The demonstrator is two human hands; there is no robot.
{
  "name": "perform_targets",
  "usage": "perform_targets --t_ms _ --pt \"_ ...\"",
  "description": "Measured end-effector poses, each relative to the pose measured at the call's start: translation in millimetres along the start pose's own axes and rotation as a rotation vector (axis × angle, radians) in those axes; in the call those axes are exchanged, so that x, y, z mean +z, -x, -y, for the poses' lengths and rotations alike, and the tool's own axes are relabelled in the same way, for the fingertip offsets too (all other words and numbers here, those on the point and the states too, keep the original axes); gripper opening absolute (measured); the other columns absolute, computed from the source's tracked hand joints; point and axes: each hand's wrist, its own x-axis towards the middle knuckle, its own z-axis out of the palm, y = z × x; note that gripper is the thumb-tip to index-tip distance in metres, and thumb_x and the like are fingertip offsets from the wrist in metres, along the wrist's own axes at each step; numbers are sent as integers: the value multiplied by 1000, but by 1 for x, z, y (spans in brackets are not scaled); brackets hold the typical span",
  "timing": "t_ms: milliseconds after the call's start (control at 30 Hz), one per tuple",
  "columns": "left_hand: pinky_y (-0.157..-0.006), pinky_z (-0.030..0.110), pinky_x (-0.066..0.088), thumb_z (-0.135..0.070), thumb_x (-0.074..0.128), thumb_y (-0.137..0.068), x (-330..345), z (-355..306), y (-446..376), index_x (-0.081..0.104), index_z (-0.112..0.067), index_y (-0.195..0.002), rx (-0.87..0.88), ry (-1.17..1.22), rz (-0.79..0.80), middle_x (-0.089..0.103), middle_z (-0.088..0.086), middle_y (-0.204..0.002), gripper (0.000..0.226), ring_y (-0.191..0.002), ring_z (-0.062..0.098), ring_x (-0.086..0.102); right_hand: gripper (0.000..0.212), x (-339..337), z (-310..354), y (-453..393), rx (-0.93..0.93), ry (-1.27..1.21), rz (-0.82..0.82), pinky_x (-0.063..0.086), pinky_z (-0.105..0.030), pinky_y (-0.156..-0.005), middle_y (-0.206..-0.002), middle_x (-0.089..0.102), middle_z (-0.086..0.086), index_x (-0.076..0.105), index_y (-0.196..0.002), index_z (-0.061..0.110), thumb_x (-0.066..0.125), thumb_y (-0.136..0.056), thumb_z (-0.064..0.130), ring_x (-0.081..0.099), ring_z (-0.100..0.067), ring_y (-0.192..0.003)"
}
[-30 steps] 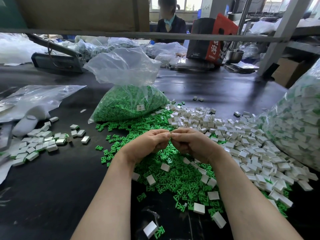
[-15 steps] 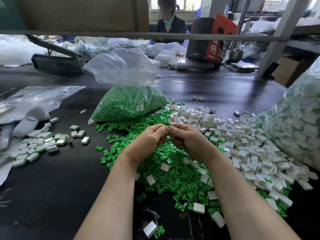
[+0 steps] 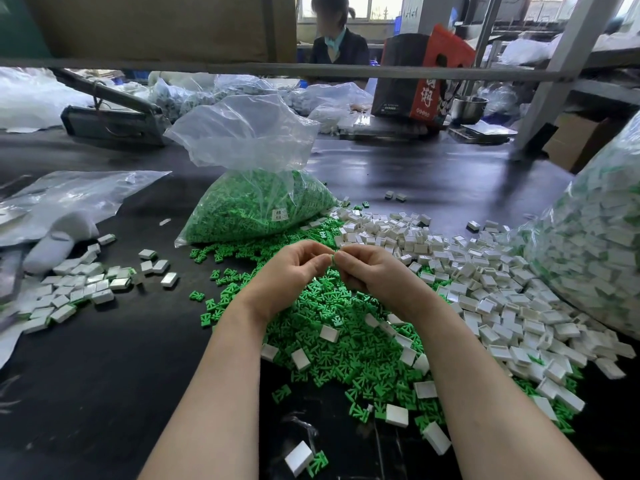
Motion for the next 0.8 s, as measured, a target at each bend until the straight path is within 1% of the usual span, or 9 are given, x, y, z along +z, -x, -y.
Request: perform_targets --t_ms 33,133,233,333,433,533,567,667,800 --pt "-57 7 39 -16 57 -97 -1 -1 0 68 -13 -100 17 4 -21 58 -17 -63 11 -56 -5 49 27 -1 -1 0 -2 -1 -4 31 -21 -52 -55 47 13 57 -78 15 48 -103 21 36 -6 -51" --pt "-58 12 43 -14 62 -94 -2 -4 1 70 -14 -97 46 23 -54 68 -6 -70 9 -61 1 55 31 -2 -2 0 1 -43 -14 32 -19 -50 -56 46 7 56 -74 15 50 -102 28 36 -8 -50" --pt "-57 12 44 -12 65 -90 0 -7 2 69 -8 -98 57 56 -87 73 0 -74 9 -62 4 61 36 -4 1 1 40 -172 -8 34 -15 -46 -53 46 6 55 -73 15 51 -95 43 37 -7 -47" --pt "-58 11 46 -12 67 -88 3 -10 2 69 -14 -94 76 88 -127 75 -1 -77 6 -65 3 64 51 -5 4 0 148 -261 -23 33 -16 -42 -53 48 3 56 -69 15 42 -87 62 39 -10 -45" --pt "-66 13 49 -13 71 -86 6 -11 1 71 -23 -89 107 102 -190 76 -3 -80 10 -74 5 66 63 -3 4 -3 240 -278 -51 25 -18 -37 -54 47 0 56 -70 15 33 -85 73 35 -11 -44" --pt "-73 23 49 -18 74 -83 10 -11 -1 73 -28 -87 116 79 -247 72 15 -86 11 -77 17 60 73 -2 2 -4 301 -282 -18 23 -19 -37 -55 50 0 59 -77 13 26 -86 78 35 -10 -43" --pt "-72 23 47 -18 74 -83 11 -11 -1 74 -28 -86 125 71 -255 70 15 -85 11 -76 15 57 77 -1 2 -4 314 -288 -3 23 -19 -37 -55 51 -1 61 -79 12 25 -85 79 36 -10 -44" --pt "-72 13 49 -10 73 -84 13 -12 -2 74 -23 -86 151 103 -245 68 -7 -80 13 -76 3 63 78 6 3 -6 315 -333 17 25 -18 -36 -55 52 -1 61 -76 11 27 -80 81 38 -9 -43" --pt "-76 15 50 -6 72 -84 15 -13 -4 75 -20 -86 148 135 -263 67 -12 -78 15 -80 3 66 65 11 3 -9 298 -482 17 23 -18 -37 -56 50 0 55 -70 14 34 -85 75 38 -9 -44"
